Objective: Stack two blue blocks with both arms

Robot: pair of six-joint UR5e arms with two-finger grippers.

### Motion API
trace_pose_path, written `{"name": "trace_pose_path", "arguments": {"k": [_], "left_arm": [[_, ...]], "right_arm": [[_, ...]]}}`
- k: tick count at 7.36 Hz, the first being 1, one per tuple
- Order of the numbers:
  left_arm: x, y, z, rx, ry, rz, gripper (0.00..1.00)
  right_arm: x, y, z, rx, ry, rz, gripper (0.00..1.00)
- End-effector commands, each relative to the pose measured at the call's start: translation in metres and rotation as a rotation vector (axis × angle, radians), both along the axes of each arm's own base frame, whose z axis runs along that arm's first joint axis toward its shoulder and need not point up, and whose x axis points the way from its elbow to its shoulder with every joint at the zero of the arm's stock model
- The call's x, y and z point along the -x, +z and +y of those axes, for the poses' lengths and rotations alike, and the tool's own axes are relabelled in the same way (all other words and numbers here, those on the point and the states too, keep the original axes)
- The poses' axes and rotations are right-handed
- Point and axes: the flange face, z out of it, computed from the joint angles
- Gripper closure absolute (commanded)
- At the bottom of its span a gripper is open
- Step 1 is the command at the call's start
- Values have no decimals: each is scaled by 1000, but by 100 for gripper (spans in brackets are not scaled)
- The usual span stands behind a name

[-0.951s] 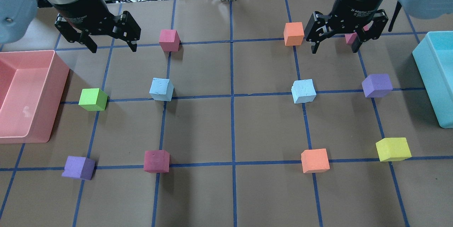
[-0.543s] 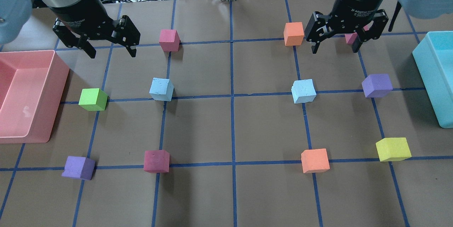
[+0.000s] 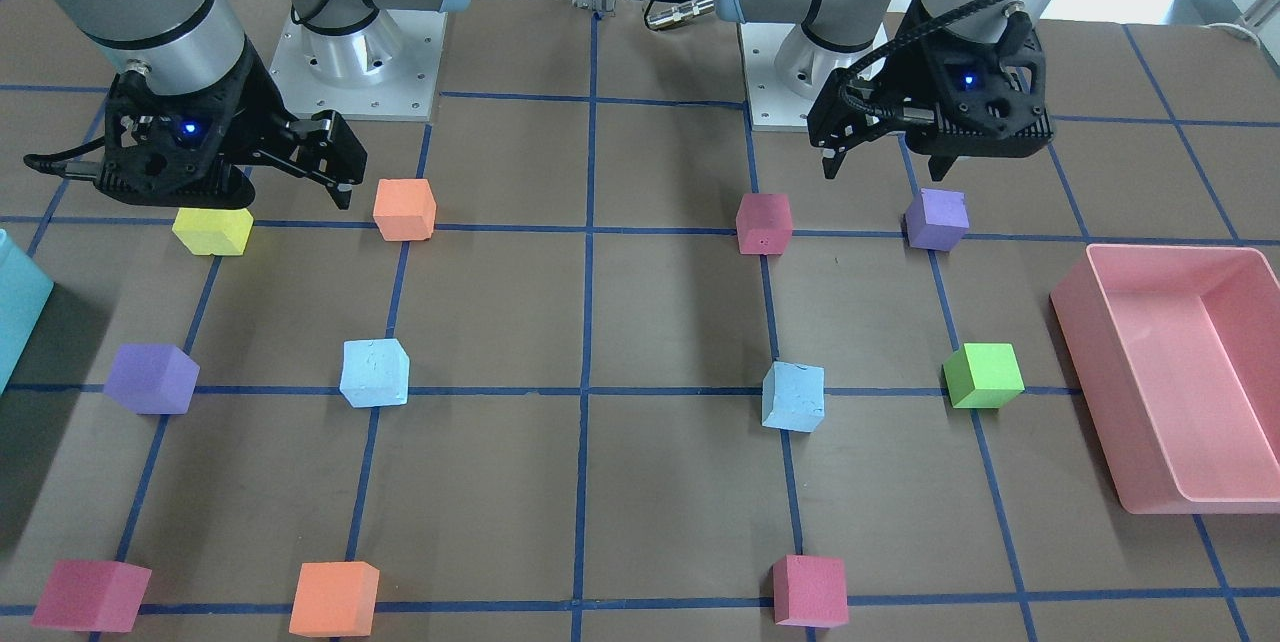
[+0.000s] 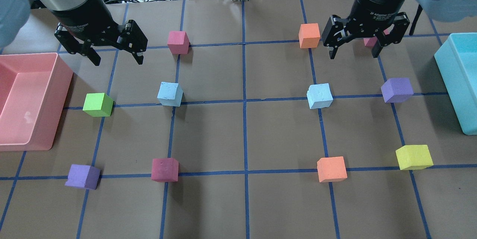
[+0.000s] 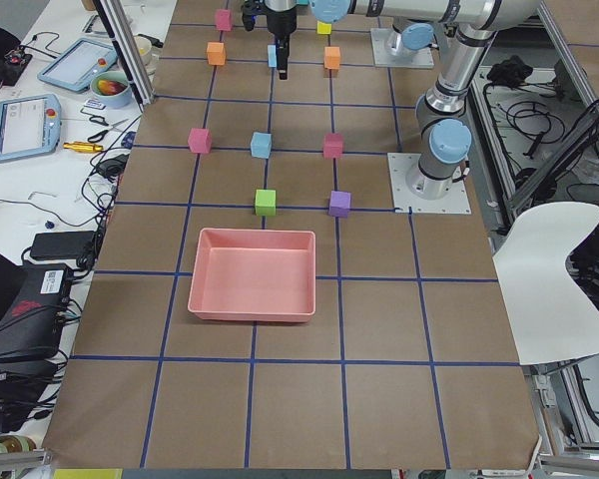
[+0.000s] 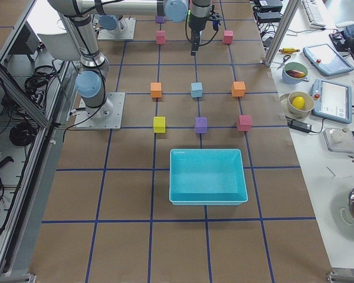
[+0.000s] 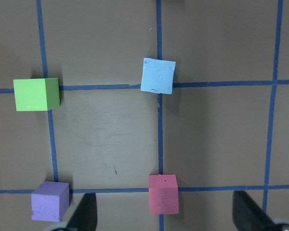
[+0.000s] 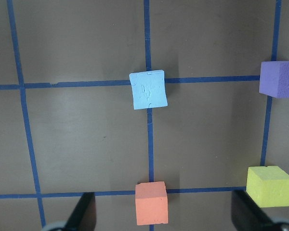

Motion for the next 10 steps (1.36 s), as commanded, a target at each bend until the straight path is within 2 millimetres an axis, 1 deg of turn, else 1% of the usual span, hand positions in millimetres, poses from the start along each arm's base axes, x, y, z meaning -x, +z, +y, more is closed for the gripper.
{"name": "trace_pose_path", "arguments": {"k": [1,2,3,4,5,6,7,8,9,10], "left_arm": [[2,-3,-2,-5,-3,8,0],[1,-3,-4,2,-14,5,0],[1,-5,-5,-1,-14,0,0],[0,-5,-5,-1,-14,-1,0],[0,-5,-6,2,-16,-1,0],[1,-5,-7,2,-14,0,0],[1,-3,-6,5,-14,-1,0],[-1,-1,-2,6,-17,-6,0],[-6,-2,-3,-2,-40,-6,0],[-9,-11,-11,-16,-66,-4,0]], "right_arm": [[0,-3,-1,-3,0,0,0],[0,-8,-5,-8,19,-5,0],[0,-20,-17,0,20,-3,0],[0,-36,-28,-6,23,-2,0],[0,-60,-35,-30,23,-3,0],[2,-87,-46,-25,38,-3,0],[4,-112,-55,-27,93,-5,0],[3,-139,-66,-30,92,-8,0],[4,-163,-76,-25,98,-9,0],[3,-182,-74,-63,97,-14,0]]}}
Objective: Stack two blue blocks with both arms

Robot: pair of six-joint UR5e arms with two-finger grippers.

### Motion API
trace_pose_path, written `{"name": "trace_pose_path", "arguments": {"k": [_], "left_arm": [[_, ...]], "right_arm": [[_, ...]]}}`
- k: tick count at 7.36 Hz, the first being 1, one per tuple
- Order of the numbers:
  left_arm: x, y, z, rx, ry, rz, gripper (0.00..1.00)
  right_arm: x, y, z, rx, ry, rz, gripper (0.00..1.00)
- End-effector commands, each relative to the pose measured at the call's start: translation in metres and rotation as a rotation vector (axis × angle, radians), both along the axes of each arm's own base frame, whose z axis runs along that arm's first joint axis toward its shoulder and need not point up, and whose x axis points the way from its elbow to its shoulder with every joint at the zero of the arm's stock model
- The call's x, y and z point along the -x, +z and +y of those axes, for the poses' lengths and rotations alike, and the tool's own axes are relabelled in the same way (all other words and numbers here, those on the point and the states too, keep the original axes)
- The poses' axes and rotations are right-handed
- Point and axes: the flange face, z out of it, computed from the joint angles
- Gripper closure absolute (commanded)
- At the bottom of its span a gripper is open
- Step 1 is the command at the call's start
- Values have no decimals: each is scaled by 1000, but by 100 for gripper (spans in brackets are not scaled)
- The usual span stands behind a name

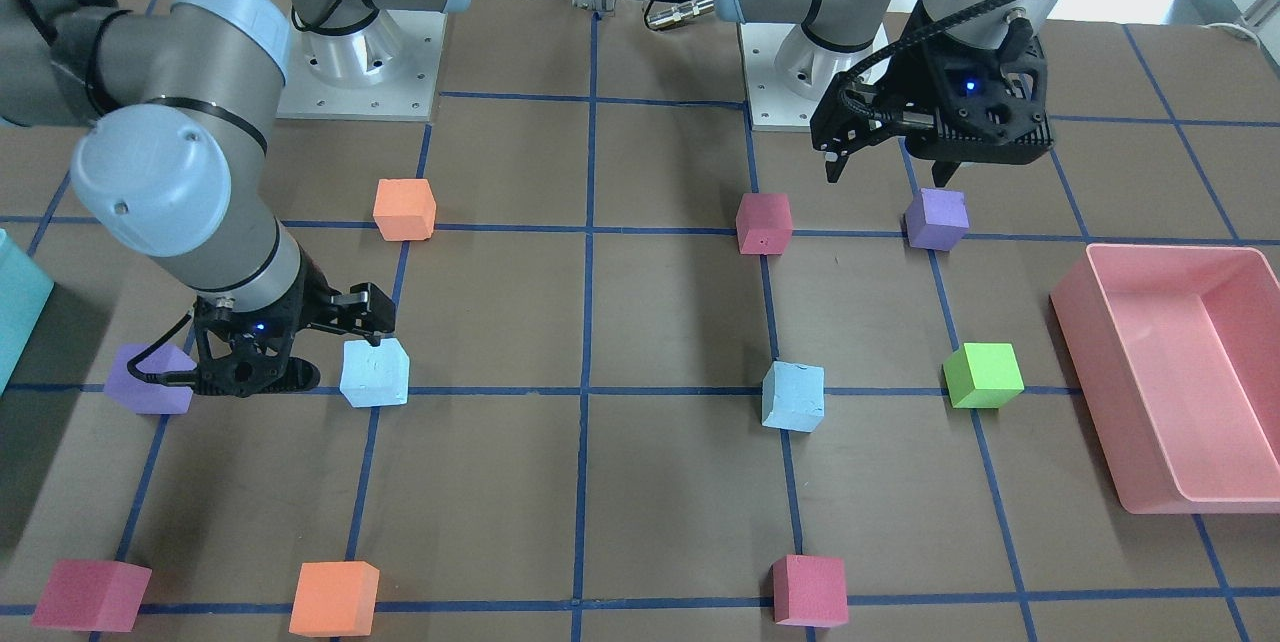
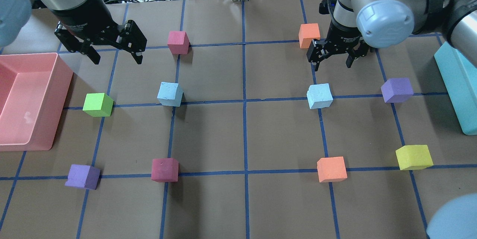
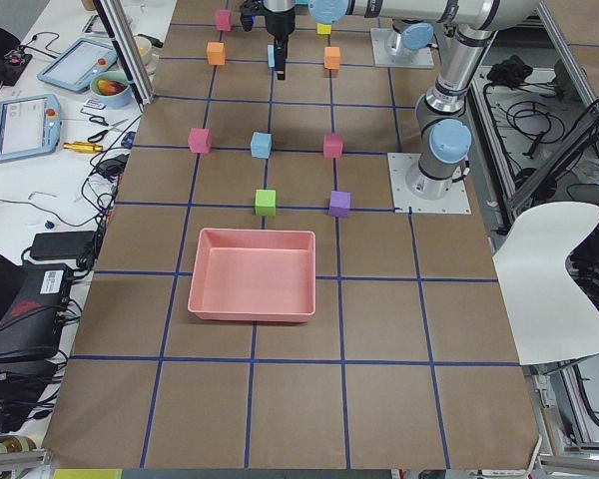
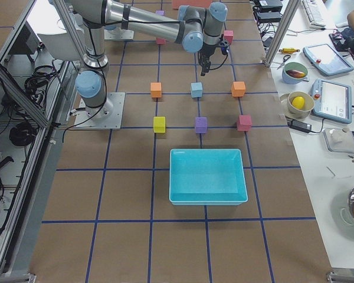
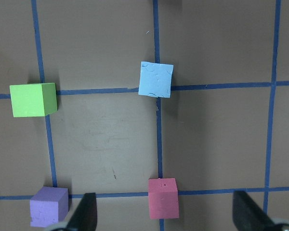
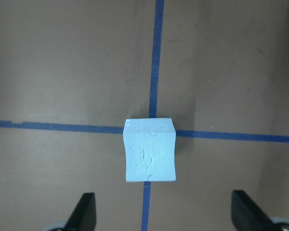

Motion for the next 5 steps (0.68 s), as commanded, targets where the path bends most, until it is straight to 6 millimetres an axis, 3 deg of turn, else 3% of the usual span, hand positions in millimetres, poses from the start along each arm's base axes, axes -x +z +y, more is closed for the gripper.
{"name": "trace_pose_path", "arguments": {"k": [1,2,4,5], "left_arm": [[-4,-17,-14,-25,-12,13,0],[-3,-28,-27,-10,-13,20,0],[-3,-76,-70,44,-35,23,0],[-3,-113,-83,24,-30,23,0]], "right_arm": [[0,-52,6,-66,4,-4,0],[0,-71,10,-51,5,-4,0],[-1,-98,16,-63,7,-4,0],[0,-105,14,-68,7,-5,0]]}}
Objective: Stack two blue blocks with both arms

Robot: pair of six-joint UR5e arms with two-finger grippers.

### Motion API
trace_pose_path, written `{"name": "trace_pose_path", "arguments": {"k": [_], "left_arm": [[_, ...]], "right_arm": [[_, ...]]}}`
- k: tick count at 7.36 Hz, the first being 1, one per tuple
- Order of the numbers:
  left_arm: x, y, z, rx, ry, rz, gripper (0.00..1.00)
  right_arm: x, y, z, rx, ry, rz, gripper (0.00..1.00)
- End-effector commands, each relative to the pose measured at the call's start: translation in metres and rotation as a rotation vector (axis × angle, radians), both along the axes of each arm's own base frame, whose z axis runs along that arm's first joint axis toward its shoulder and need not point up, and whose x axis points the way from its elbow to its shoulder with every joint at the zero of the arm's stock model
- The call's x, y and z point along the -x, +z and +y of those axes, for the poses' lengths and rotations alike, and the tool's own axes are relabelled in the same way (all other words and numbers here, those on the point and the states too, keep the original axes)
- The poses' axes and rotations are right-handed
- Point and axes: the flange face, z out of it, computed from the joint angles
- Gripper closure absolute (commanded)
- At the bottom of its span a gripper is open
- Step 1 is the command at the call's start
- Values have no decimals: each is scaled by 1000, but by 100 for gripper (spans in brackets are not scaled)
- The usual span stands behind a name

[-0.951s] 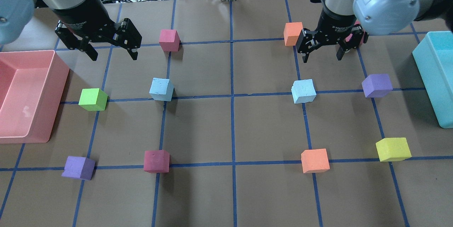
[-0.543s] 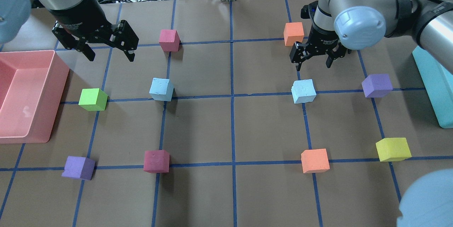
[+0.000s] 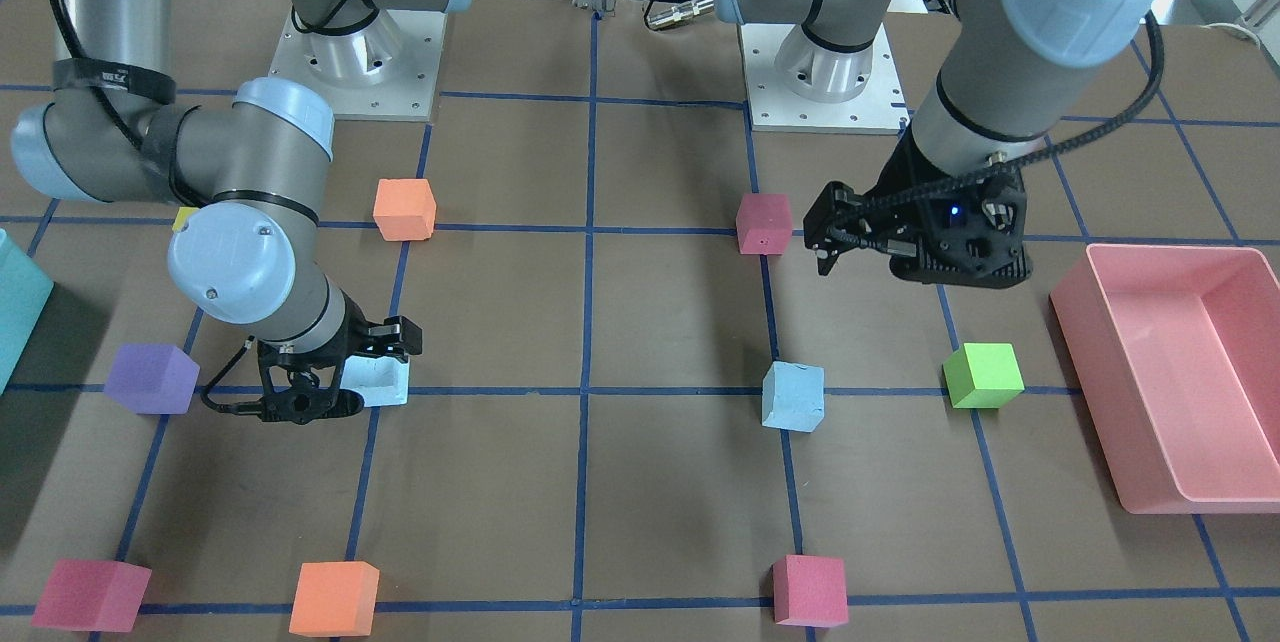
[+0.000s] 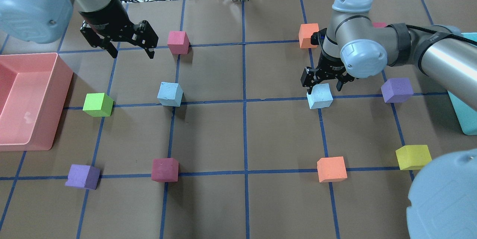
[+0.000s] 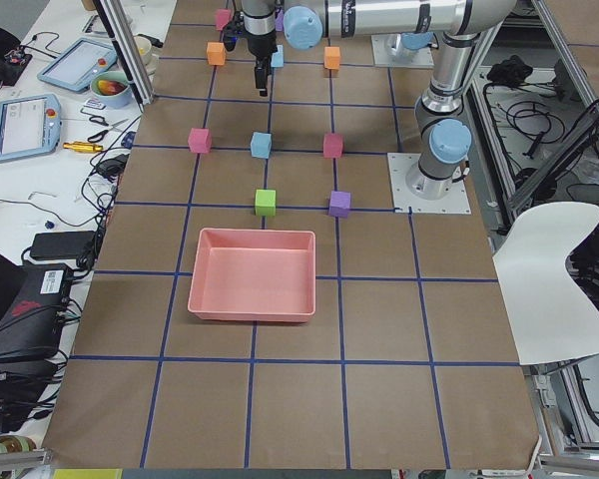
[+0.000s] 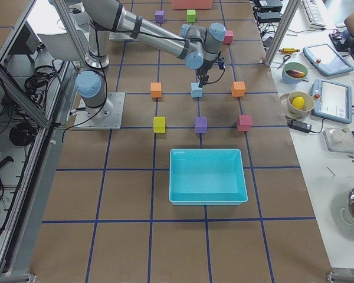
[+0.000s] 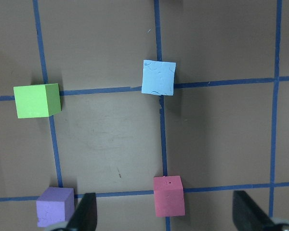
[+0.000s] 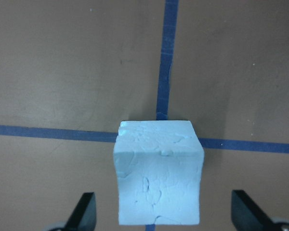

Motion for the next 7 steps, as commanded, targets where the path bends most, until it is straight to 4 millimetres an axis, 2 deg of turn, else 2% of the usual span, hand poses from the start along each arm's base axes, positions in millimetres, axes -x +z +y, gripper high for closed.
{"name": "trace_pose_path", "arguments": {"k": [1,2,3,4,5,6,7], "left_arm": [[-1,-84,-28,-18,5,-1,0],[-2,-118,-32,3,-2,-7,0],[-3,-142,-40,18,-7,-11,0],[-3,-159,-43,-6,11,-10,0],[-3,-173,-45,-31,19,-5,0],[0,-194,-47,-66,18,1,0],[1,-205,-48,-81,37,2,0]], "right_arm": [[0,-19,-2,10,1,0,12],[1,-26,0,13,0,0,51],[0,-25,0,22,3,1,82],[0,-24,-1,25,2,1,100],[1,-18,-3,37,-8,6,100],[-2,2,-17,83,-15,6,100],[-6,36,-42,132,-31,4,100]]}}
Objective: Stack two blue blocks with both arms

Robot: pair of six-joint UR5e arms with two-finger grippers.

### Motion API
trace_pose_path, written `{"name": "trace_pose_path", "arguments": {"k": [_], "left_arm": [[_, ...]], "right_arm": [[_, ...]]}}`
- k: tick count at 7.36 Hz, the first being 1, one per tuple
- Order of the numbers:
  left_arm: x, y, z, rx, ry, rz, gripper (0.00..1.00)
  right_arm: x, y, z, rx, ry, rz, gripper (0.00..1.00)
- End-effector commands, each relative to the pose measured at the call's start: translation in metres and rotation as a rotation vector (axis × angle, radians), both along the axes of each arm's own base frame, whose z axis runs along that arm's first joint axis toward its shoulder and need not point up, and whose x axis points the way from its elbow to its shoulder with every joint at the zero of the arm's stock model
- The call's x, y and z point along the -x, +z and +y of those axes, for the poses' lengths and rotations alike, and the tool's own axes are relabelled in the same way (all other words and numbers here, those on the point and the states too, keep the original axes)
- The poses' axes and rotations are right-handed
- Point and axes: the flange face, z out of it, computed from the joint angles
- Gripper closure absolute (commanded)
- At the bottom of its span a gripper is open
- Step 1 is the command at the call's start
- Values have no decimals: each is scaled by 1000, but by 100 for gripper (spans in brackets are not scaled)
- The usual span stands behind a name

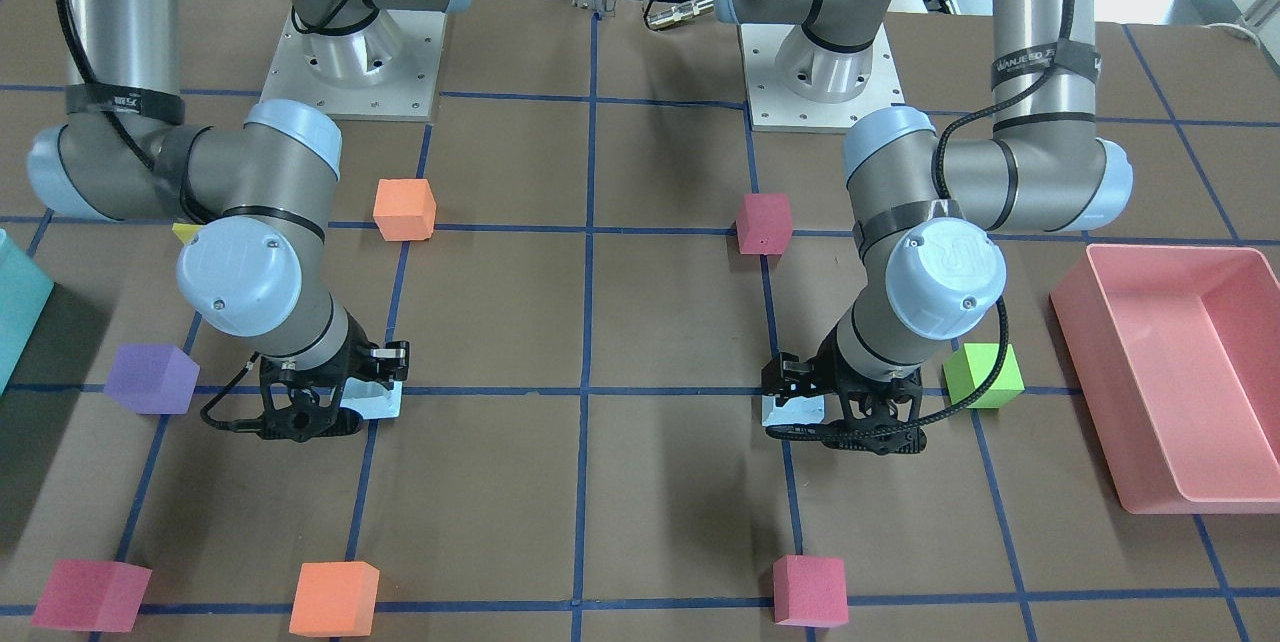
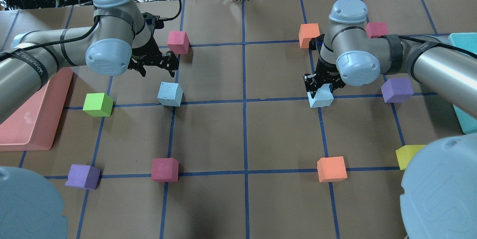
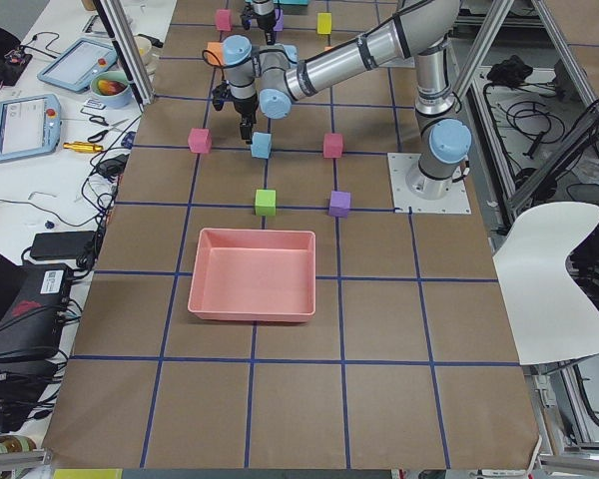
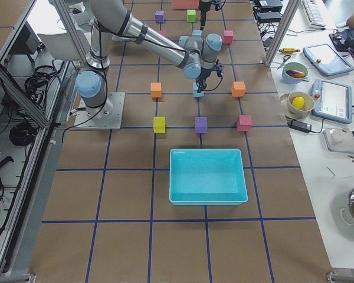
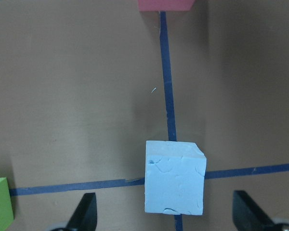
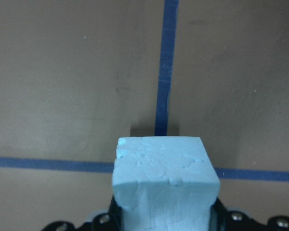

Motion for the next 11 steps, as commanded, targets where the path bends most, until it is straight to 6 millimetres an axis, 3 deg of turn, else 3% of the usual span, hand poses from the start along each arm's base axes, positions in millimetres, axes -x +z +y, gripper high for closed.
{"name": "trace_pose_path", "arguments": {"k": [1,3,4,5,7,8,10,11], "left_arm": [[6,-19,0,-34,12,4,0],[12,-45,18,-89,13,0,0],[12,-47,19,-94,17,0,0],[12,-43,19,-86,16,3,4],[14,-45,17,-80,11,26,40],[14,-47,18,-84,6,27,53],[14,-37,10,-51,1,26,99],[14,-32,7,-38,0,20,100]], "right_arm": [[-9,50,-36,48,-73,-10,100],[-48,59,-65,98,-95,-25,100],[-65,71,-82,131,-130,-28,100],[-84,61,-97,125,-143,-29,100],[-148,54,-120,153,-183,-60,100],[-171,47,-128,161,-171,-64,100],[-205,22,-135,151,-134,-68,100],[-214,15,-138,151,-130,-69,100]]}}
